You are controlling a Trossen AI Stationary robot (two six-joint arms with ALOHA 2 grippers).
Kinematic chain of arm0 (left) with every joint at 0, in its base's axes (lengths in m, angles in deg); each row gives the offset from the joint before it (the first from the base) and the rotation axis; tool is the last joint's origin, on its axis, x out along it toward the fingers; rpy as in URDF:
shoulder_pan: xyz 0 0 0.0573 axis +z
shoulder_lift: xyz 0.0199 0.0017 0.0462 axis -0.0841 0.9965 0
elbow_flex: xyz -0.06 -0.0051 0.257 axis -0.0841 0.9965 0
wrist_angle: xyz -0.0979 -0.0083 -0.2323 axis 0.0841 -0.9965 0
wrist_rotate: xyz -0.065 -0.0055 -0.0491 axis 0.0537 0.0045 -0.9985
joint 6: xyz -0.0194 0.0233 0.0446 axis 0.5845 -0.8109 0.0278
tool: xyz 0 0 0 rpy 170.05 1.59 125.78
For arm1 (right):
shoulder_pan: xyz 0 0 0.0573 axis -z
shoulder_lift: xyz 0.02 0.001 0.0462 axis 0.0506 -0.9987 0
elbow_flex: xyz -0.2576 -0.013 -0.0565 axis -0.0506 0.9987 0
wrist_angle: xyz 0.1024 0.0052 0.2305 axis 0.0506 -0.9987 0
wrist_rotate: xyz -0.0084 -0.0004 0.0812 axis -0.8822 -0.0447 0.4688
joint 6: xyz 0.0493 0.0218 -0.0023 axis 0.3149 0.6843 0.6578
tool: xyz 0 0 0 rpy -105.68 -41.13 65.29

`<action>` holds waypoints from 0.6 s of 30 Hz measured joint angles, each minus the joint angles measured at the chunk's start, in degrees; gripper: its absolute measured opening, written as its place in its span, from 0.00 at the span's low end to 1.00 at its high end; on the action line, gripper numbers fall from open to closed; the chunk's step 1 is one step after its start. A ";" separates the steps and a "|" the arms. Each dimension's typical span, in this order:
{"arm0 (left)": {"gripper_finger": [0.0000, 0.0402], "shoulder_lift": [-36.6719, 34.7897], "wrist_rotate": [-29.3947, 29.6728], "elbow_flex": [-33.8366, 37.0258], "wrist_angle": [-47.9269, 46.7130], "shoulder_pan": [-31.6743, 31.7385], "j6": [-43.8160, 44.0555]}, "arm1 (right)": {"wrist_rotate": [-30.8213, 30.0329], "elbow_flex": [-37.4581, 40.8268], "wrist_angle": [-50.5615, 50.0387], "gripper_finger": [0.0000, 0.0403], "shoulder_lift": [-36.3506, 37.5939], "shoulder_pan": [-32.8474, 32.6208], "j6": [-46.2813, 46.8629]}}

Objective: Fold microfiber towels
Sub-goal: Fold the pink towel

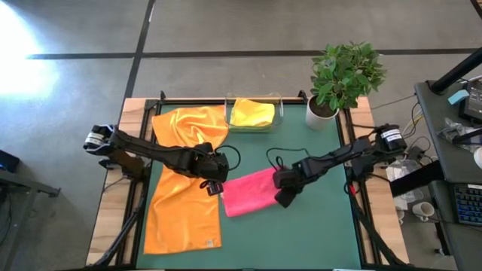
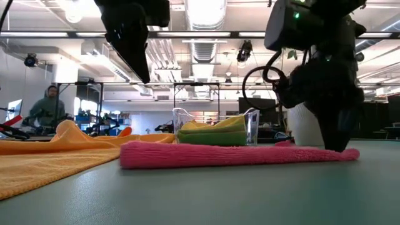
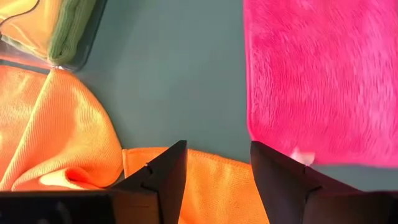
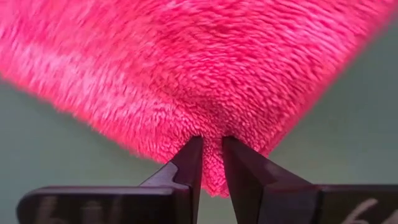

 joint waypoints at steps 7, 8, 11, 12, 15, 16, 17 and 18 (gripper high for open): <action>0.40 0.00 0.00 0.18 -0.01 0.00 -0.43 | -7.08 0.23 -11.66 0.15 1.92 3.39 -2.36; 0.40 0.00 0.01 0.22 0.02 0.00 -0.46 | -8.95 0.30 -12.56 0.15 2.26 3.68 -2.61; 0.40 0.00 0.02 0.35 0.02 0.00 -1.56 | -13.59 0.41 -14.28 0.15 3.02 4.44 -4.47; 0.40 0.02 0.02 0.37 0.02 0.00 -1.90 | -15.50 0.39 -15.20 0.15 3.04 4.45 -5.31; 0.40 0.02 0.02 0.37 0.04 0.04 -2.11 | -21.36 -0.07 -20.19 0.15 3.23 4.59 -7.49; 0.40 0.02 0.02 0.37 0.04 0.07 -2.54 | -23.11 -0.29 -21.86 0.15 3.28 4.69 -7.57; 0.40 0.02 0.02 0.37 0.05 0.09 -3.07 | -24.57 -0.38 -23.50 0.15 3.32 4.89 -7.59; 0.40 0.02 0.02 0.37 0.07 0.11 -3.30 | -25.79 -0.49 -24.91 0.15 3.32 5.06 -7.42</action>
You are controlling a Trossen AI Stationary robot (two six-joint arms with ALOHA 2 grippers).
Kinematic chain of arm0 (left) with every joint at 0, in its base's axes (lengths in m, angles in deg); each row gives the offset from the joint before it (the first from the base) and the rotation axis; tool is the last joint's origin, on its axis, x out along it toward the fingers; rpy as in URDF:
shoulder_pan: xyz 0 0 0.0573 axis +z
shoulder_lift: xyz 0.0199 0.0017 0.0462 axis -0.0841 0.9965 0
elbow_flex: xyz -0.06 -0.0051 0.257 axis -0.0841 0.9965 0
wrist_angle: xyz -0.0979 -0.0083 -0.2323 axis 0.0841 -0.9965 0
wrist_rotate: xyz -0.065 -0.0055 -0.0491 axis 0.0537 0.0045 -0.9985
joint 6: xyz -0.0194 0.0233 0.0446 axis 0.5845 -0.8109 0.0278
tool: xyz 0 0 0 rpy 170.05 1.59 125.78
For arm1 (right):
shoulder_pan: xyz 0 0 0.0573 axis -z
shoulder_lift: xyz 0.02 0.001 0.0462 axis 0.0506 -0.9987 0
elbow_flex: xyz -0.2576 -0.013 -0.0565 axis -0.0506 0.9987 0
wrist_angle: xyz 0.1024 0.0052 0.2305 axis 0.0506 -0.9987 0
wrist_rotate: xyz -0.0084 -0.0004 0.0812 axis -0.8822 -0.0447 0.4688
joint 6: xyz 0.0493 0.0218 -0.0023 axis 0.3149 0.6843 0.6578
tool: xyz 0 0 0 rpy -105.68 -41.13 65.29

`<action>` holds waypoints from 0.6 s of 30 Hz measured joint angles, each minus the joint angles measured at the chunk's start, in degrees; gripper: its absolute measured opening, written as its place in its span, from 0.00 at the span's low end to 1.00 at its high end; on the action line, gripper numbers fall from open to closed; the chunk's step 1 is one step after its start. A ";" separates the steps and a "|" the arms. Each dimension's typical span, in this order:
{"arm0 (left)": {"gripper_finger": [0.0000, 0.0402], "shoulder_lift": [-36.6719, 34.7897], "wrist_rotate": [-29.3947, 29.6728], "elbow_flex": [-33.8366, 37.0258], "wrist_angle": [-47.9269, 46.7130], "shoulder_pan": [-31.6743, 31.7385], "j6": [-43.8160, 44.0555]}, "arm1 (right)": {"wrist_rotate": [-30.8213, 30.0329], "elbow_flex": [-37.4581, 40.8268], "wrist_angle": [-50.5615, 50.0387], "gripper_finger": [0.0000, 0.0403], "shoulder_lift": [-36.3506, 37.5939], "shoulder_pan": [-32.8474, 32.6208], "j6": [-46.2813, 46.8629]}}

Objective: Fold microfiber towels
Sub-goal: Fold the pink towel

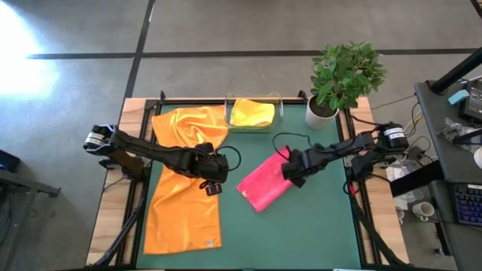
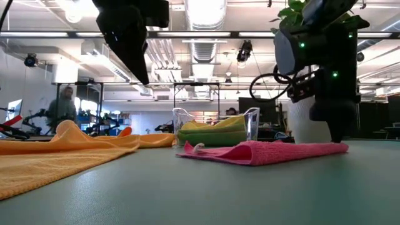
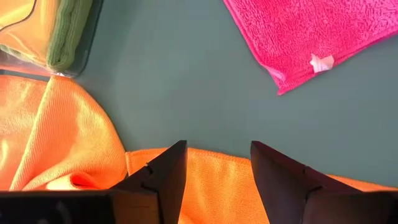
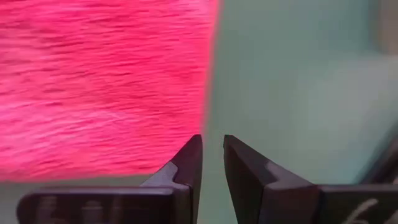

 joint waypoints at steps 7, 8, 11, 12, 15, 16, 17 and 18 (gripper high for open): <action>0.40 0.00 0.00 0.00 0.08 0.11 -1.66 | 1.88 -3.53 0.50 0.15 2.61 -2.68 3.26; 0.40 0.01 0.00 0.00 0.01 0.11 -1.73 | 2.71 -4.19 2.41 0.15 3.17 -3.68 3.19; 0.40 0.02 0.00 0.00 -0.04 0.13 -2.71 | 4.96 -5.73 11.42 0.15 4.47 -6.67 2.77; 0.40 0.02 0.00 0.00 -0.05 0.13 -3.05 | 5.43 -6.15 14.64 0.15 4.50 -7.63 2.69; 0.40 0.02 0.00 0.01 -0.05 0.13 -3.36 | 6.17 -6.68 23.46 0.15 4.16 -9.86 3.01; 0.40 0.02 0.00 0.00 -0.02 0.13 -3.97 | 6.44 -6.72 26.37 0.15 3.87 -10.35 3.40; 0.40 0.02 0.00 0.00 -0.03 0.13 -4.46 | 6.62 -6.72 29.31 0.15 3.66 -10.93 3.83; 0.40 0.02 0.00 0.00 -0.04 0.13 -4.63 | 7.12 -6.72 31.33 0.15 3.18 -11.41 4.29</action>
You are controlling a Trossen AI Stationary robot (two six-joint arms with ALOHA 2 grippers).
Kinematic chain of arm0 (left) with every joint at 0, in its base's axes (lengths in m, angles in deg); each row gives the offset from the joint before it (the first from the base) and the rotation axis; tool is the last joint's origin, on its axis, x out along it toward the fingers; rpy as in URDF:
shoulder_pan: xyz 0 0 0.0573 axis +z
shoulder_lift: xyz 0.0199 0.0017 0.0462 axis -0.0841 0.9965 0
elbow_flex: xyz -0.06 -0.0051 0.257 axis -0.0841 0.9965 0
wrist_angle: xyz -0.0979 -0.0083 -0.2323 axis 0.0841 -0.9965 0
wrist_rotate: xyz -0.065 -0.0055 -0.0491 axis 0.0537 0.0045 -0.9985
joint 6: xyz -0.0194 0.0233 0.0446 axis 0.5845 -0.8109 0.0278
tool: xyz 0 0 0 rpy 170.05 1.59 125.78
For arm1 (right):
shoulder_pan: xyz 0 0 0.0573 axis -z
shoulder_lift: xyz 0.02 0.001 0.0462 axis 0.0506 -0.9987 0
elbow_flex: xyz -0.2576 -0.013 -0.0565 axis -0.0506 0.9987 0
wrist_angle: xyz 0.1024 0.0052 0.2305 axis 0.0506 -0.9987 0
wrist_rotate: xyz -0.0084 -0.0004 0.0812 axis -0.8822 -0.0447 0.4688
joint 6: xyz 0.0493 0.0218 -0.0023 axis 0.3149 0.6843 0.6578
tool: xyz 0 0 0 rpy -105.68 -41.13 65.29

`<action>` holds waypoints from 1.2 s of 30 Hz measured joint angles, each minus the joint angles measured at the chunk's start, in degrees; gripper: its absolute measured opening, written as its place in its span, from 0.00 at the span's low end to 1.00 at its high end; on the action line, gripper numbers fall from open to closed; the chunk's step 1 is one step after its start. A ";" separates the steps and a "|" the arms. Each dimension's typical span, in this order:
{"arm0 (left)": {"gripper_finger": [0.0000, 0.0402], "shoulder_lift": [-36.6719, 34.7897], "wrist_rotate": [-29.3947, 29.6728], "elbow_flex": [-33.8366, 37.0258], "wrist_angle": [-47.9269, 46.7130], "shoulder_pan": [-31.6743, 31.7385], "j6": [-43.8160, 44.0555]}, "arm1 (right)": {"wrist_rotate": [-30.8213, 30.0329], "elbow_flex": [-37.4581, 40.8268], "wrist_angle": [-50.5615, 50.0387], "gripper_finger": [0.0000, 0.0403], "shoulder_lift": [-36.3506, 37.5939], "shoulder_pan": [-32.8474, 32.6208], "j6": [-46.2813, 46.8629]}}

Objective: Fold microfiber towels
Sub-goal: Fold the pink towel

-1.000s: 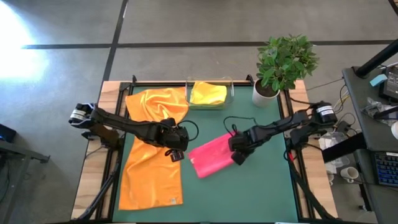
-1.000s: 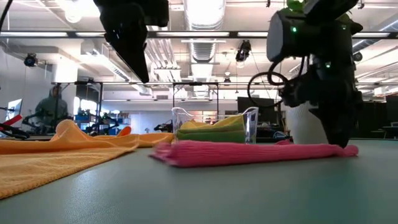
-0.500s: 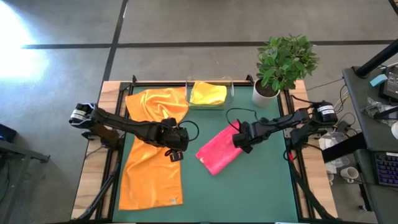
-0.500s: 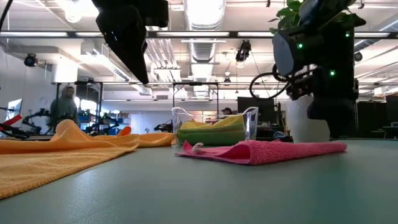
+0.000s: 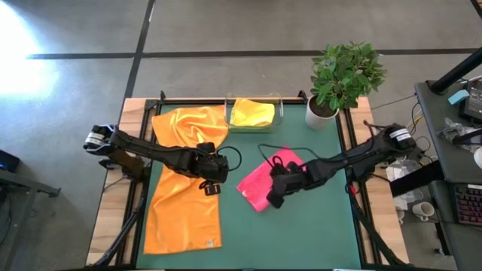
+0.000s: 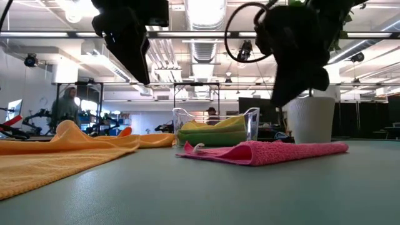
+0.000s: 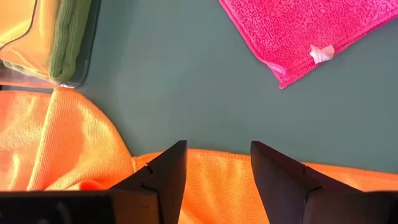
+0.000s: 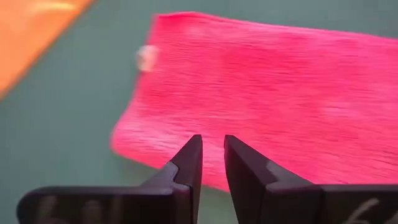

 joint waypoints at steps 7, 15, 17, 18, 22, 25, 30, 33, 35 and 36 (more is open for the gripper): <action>0.40 0.00 -0.02 0.07 0.24 0.00 -2.72 | 3.71 0.02 7.49 0.15 -4.50 -2.23 2.73; 0.40 0.00 -0.11 0.07 0.31 0.00 -5.59 | 3.95 0.01 10.67 0.15 -11.92 -2.71 8.16; 0.40 0.00 -0.11 0.07 0.31 0.00 -5.61 | 5.52 -0.70 10.61 0.15 -13.41 -2.71 9.24; 0.40 0.00 -0.11 0.09 0.29 0.00 -5.62 | 6.80 -1.14 10.74 0.15 -14.05 -2.87 9.42; 0.40 0.00 -0.13 0.33 1.41 0.02 -6.02 | 9.33 -2.24 10.10 0.15 -15.60 -3.72 10.63; 0.40 0.00 -0.33 1.16 4.43 0.02 -8.32 | 9.41 -3.54 6.41 0.15 -16.08 -4.66 12.29; 0.40 0.00 -2.46 3.70 9.65 -0.02 -10.04 | 9.93 -6.49 -7.32 0.15 -15.70 -7.29 14.77; 0.40 0.00 -4.02 5.19 13.19 -0.02 -12.94 | 10.07 -8.40 -16.20 0.15 -15.71 -8.91 15.80; 0.40 0.00 -4.48 6.55 17.34 -0.03 -14.74 | 10.08 -9.28 -18.98 0.15 -15.72 -9.84 16.31; 0.40 0.00 -4.94 7.29 19.52 -0.02 -15.72 | 10.07 -9.70 -19.67 0.15 -15.71 -10.28 16.39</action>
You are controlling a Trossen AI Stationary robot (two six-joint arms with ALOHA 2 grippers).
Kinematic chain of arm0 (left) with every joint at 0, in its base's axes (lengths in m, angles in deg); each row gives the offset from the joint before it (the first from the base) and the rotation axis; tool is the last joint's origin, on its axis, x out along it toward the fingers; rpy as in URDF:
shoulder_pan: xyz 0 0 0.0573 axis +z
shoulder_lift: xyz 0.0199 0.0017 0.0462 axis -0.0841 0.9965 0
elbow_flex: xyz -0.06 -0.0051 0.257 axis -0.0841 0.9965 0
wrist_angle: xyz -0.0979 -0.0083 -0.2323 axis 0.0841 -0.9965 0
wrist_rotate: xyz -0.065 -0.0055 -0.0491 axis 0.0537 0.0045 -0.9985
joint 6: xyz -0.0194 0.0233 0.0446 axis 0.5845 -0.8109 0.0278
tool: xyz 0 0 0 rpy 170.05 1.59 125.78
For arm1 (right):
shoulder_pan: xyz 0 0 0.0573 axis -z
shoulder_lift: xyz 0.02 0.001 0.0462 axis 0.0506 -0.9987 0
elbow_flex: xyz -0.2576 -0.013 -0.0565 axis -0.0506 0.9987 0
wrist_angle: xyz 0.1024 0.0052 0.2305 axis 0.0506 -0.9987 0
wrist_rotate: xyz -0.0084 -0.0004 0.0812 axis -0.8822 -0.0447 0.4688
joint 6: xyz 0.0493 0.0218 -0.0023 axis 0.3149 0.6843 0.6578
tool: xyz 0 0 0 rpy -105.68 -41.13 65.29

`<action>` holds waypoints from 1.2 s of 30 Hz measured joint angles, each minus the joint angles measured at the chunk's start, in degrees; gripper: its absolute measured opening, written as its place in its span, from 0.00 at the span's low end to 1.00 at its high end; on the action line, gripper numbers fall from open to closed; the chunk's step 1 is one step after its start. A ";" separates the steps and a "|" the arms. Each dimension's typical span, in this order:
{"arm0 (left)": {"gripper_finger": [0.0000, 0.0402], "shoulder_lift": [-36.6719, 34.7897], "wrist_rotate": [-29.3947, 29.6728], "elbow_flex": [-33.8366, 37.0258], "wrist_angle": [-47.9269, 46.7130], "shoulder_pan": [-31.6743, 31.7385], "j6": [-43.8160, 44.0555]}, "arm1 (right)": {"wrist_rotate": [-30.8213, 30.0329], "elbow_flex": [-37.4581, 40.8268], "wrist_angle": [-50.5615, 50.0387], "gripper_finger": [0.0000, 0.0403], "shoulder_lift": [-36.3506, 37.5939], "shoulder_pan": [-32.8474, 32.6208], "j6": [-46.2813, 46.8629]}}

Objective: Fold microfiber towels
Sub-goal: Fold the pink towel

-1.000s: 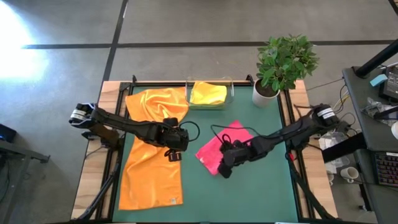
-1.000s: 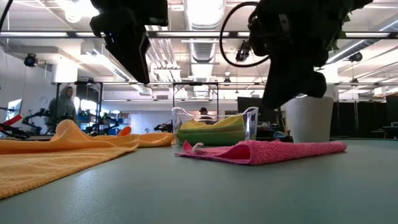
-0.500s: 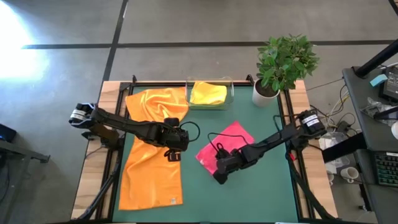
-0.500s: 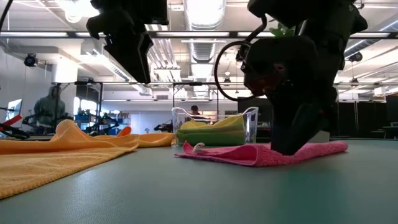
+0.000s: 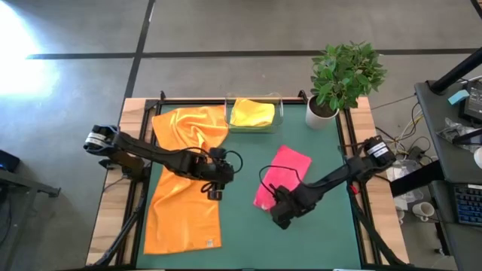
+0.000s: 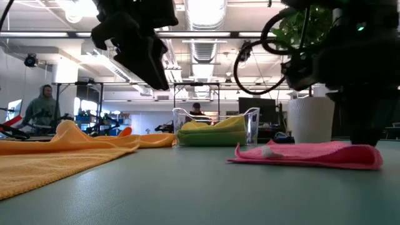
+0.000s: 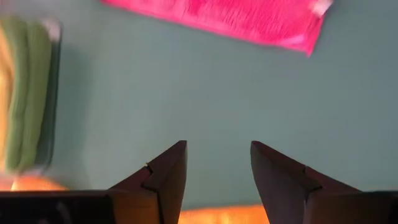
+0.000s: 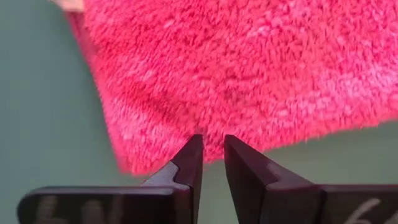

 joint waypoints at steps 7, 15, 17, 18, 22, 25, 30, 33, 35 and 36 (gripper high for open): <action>0.40 0.39 -4.64 3.79 16.96 -0.02 -4.61 | -2.07 -3.65 -1.19 0.15 1.94 -4.12 -0.04; 0.40 1.84 -7.80 4.44 28.57 -0.11 -10.83 | -16.72 -6.30 -5.50 0.15 7.13 -11.58 3.03; 0.40 2.59 -8.96 3.97 30.35 -0.24 -11.30 | -20.60 -6.06 -6.94 0.15 8.90 -13.69 4.74; 0.40 3.23 -9.24 3.59 30.65 -0.33 -11.34 | -22.35 -5.78 -7.89 0.15 9.87 -14.64 5.61; 0.40 6.55 -9.44 2.07 31.95 -0.77 -11.37 | -27.41 -4.45 -9.82 0.15 13.30 -18.22 9.24; 0.40 9.05 -9.54 0.72 32.50 -1.54 -11.41 | -29.36 -3.42 -10.12 0.15 14.97 -20.70 10.38; 0.40 14.68 -9.66 -2.24 32.35 -3.36 -14.55 | -29.31 -0.83 -9.90 0.15 15.31 -22.45 10.84; 0.40 17.73 -9.64 -3.83 32.17 -4.32 -15.79 | -29.26 1.53 -9.57 0.15 14.98 -22.66 12.14; 0.40 19.50 -9.66 -5.14 32.70 -4.62 -15.83 | -29.20 3.37 -7.97 0.15 14.88 -22.63 12.74; 0.40 20.10 -9.66 -5.58 32.62 -4.63 -15.86 | -29.20 4.26 -6.67 0.15 14.88 -22.55 12.69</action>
